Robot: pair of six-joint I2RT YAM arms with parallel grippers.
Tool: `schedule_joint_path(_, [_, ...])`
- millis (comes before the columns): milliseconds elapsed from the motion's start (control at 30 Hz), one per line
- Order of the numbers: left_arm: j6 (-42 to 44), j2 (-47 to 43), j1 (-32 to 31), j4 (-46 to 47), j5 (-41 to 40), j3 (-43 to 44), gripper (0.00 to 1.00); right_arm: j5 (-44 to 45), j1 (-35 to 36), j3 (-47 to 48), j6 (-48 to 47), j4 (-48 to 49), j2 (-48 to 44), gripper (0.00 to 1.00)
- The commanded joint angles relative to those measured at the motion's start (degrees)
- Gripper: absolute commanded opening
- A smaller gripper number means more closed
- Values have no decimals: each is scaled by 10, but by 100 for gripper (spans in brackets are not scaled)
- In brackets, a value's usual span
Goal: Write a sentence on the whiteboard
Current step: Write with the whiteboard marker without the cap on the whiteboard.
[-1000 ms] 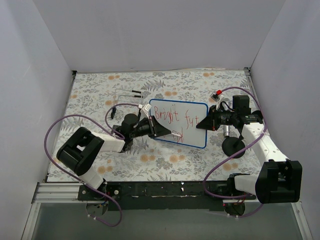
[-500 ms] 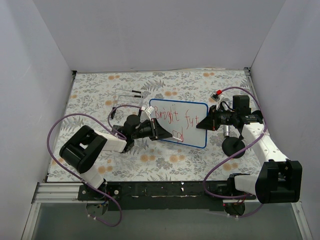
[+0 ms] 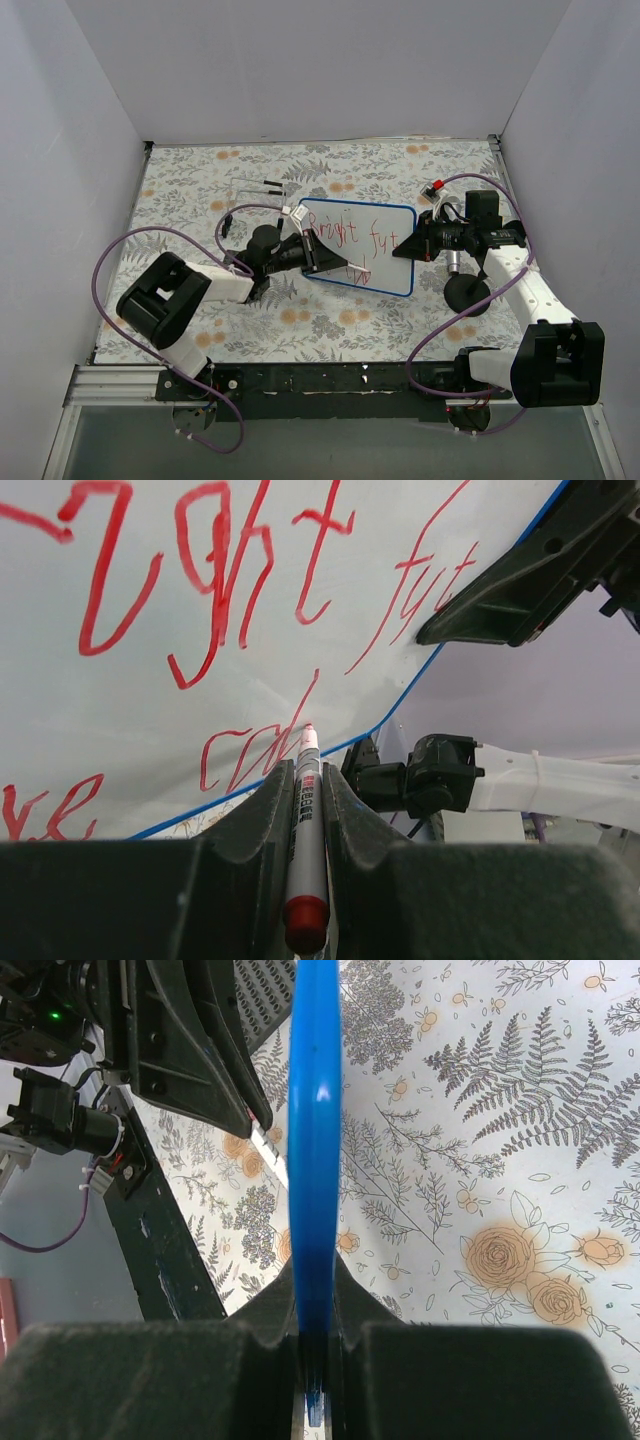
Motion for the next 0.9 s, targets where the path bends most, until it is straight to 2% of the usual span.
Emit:
schedule_joint_path(0, [5, -47, 7, 7, -27, 10, 0, -35, 1, 0, 3, 15, -20, 1])
schedule_joint_path(133, [7, -58, 13, 2, -40, 14, 0, -36, 0, 0, 3, 15, -20, 1])
schedule_joint_path(433, [7, -25, 14, 1, -30, 43, 0, -35, 0, 0, 3, 15, -21, 1])
schedule_joint_path(867, [27, -22, 14, -52, -14, 29, 0, -36, 0, 0, 3, 15, -20, 1])
